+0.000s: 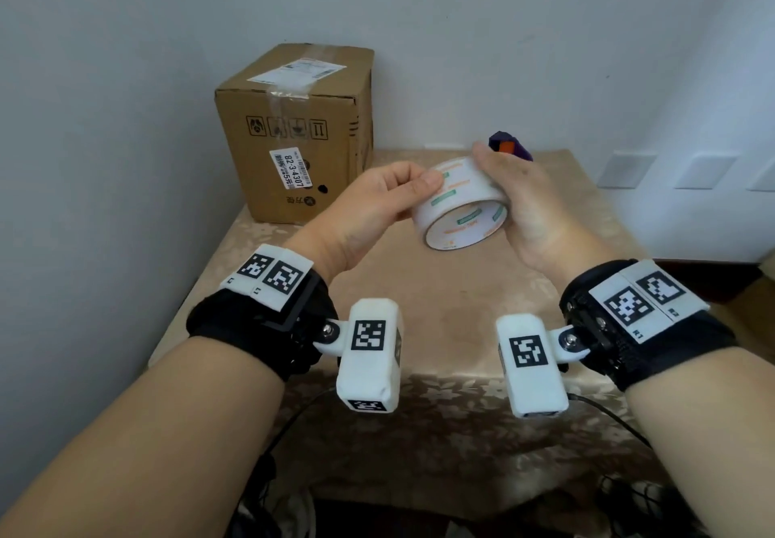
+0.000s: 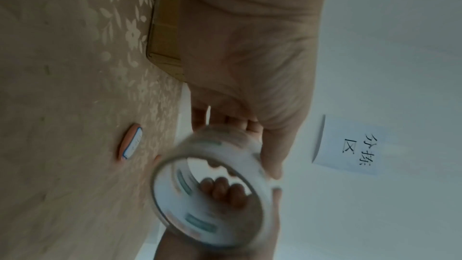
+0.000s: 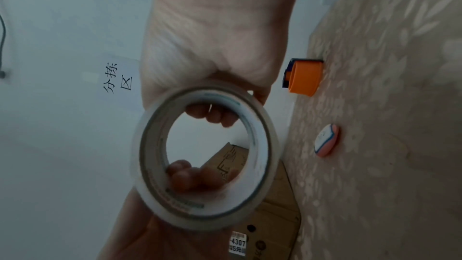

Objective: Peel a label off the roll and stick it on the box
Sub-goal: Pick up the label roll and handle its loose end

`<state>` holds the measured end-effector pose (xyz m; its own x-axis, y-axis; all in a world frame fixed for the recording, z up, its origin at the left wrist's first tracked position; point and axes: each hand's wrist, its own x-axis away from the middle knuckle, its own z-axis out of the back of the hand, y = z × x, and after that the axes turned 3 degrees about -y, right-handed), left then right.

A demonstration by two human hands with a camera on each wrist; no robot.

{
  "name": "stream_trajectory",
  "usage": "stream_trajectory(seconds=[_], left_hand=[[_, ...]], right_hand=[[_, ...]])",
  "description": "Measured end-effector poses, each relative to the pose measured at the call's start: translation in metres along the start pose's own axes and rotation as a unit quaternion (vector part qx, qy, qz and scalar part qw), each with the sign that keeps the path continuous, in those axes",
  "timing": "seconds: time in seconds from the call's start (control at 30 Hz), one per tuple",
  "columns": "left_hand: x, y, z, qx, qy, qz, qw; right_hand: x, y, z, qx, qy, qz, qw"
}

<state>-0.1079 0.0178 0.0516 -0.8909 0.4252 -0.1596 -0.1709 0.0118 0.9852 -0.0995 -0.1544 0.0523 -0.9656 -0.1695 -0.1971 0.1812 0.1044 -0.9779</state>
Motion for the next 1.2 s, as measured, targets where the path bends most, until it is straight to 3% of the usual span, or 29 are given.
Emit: stream_trajectory(seconds=[0.1,0.2,0.47,0.63,0.73,0.97,1.2], left_hand=[[0.0,0.002,0.0,-0.049,0.018,0.011,0.999],[0.0,0.003,0.0,-0.06,0.032,0.028,0.997],[0.0,0.009,-0.002,0.015,0.017,0.035,0.999],[0.0,0.006,-0.007,-0.086,0.052,-0.082,0.992],[0.001,-0.001,-0.016,-0.13,0.081,-0.119,0.981],[-0.004,-0.008,-0.023,-0.109,0.189,-0.176,0.96],[-0.005,-0.011,-0.022,-0.095,0.204,-0.185,0.957]], right_hand=[[0.002,0.004,-0.008,0.092,-0.032,-0.001,0.995],[0.0,0.006,-0.018,0.138,-0.013,-0.007,0.99],[0.0,0.008,-0.023,-0.004,0.051,-0.048,0.998],[0.002,0.009,-0.016,-0.078,0.097,-0.075,0.989],[0.001,0.015,-0.017,-0.043,0.101,-0.086,0.99],[-0.001,0.014,-0.031,0.047,0.081,-0.091,0.991],[-0.003,0.019,-0.029,0.031,0.104,-0.076,0.991]])
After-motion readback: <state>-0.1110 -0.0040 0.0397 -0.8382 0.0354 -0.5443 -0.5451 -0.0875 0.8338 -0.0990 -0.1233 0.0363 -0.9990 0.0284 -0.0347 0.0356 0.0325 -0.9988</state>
